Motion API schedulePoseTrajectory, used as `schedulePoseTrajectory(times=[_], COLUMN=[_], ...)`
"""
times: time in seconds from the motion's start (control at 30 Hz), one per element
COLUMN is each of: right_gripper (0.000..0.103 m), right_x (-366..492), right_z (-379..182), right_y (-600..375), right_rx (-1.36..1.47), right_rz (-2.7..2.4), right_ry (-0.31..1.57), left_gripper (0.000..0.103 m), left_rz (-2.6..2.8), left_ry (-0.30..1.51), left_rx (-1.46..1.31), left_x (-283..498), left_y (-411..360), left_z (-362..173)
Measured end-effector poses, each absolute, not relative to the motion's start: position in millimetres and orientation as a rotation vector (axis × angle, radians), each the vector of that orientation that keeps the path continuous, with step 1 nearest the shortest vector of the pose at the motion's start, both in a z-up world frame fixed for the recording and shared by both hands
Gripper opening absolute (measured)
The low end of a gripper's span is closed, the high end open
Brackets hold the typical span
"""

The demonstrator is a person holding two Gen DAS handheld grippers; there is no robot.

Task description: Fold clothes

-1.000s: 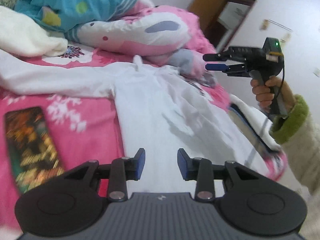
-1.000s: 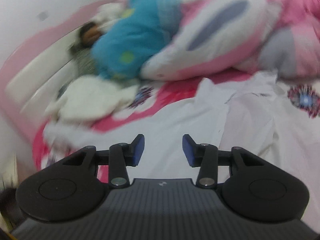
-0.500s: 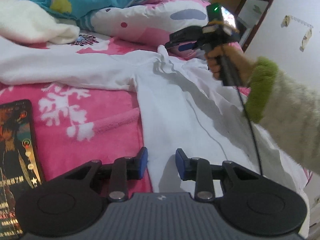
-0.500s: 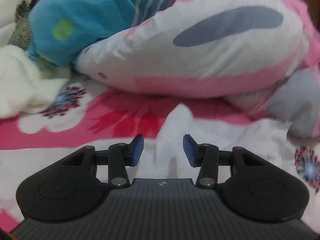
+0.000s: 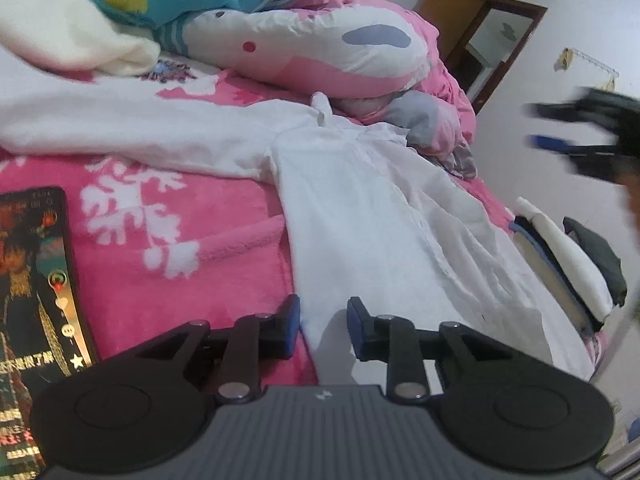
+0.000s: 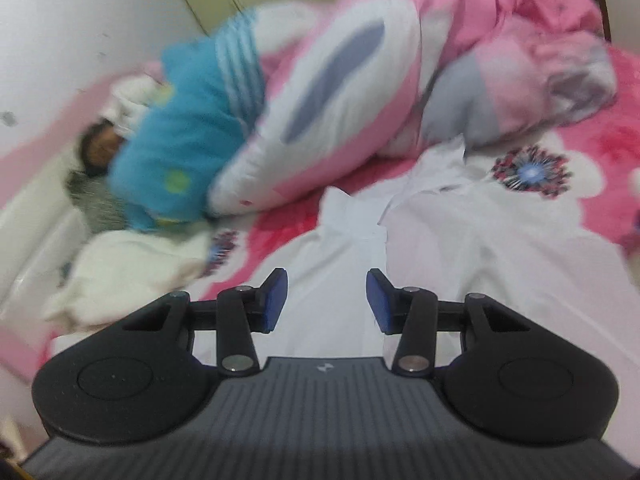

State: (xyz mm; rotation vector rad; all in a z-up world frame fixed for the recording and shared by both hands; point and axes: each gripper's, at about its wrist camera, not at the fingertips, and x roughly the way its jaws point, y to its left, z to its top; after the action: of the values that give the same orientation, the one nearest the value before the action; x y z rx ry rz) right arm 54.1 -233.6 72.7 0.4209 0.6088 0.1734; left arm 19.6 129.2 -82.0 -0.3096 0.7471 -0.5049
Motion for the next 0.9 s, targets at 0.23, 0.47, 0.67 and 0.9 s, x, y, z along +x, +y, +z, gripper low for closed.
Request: schedulePoseTrajectory(times=[0.23, 0.47, 0.67, 0.9], right_gripper=[0.043, 0.043, 0.043, 0.045], right_x=[-65, -104, -111, -30], right_z=[160, 215, 278, 351], right_y=[-247, -265, -268, -235], right_rx=[0.405, 0.434, 0.427, 0.287], right_rz=[0.198, 0.266, 0.389, 0.395], right_ry=[0.410, 0.261, 0.151, 0.063], left_gripper=[0.034, 0.034, 0.034, 0.034], left_rz=[-0.492, -0.451, -0.436, -0.420], left_ry=[0.659, 0.609, 0.556, 0.500], left_rx=[-0.223, -0.179, -0.132, -0.094], left_x=[-4, -20, -19, 22], left_y=[126, 130, 128, 113], left_z=[-41, 3, 41, 54])
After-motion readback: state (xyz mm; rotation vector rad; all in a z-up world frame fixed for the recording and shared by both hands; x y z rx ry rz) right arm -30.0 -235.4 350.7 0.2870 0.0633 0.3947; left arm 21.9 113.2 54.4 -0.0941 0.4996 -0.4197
